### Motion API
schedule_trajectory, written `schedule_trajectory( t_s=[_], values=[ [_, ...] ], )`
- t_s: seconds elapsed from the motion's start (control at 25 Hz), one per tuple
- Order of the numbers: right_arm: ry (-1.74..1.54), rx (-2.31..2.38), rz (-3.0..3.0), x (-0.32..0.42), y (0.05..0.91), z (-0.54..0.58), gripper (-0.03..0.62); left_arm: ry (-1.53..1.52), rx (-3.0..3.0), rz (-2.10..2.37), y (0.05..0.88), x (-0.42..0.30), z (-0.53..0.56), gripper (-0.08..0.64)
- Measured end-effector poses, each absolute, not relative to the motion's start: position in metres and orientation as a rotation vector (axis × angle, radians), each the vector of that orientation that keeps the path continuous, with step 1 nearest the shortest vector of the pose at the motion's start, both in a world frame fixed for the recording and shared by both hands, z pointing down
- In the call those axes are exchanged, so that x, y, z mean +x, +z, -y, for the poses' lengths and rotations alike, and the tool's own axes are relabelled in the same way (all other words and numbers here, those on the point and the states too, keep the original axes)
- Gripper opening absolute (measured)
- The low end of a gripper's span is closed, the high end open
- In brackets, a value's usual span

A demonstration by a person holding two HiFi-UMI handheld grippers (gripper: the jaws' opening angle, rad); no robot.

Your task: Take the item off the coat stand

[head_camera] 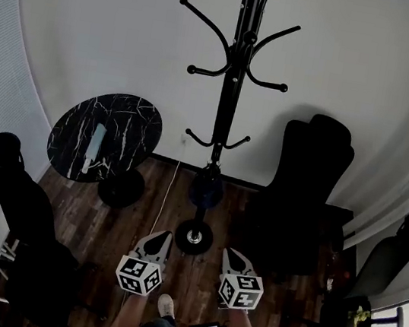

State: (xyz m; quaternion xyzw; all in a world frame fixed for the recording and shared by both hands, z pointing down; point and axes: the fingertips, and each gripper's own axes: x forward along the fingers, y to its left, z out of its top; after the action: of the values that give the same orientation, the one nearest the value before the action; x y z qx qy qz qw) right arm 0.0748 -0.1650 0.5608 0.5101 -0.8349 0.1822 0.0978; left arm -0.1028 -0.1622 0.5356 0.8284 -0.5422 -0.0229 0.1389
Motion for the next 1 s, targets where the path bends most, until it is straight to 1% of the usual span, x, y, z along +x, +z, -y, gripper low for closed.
schedule_trajectory(
  t_s=[0.28,0.52,0.8,1.0],
  values=[
    [0.54,1.54,2.433,0.055,0.567,0.217,0.011,-0.034,2.441,1.513,0.541,-0.112,0.228,0.02],
    [0.514,1.621,2.401,0.053,0.564,0.253,0.011,0.034,2.535,1.46,0.543,-0.111,0.271,0.02],
    [0.439,1.641,2.429,0.039,0.557,0.268,0.011,0.032,2.574,1.401,0.544,-0.113,0.294,0.02],
    [0.442,1.676,2.403,0.046,0.56,0.267,0.011,0.032,2.567,1.372,0.552,-0.107,0.297,0.02]
  ],
)
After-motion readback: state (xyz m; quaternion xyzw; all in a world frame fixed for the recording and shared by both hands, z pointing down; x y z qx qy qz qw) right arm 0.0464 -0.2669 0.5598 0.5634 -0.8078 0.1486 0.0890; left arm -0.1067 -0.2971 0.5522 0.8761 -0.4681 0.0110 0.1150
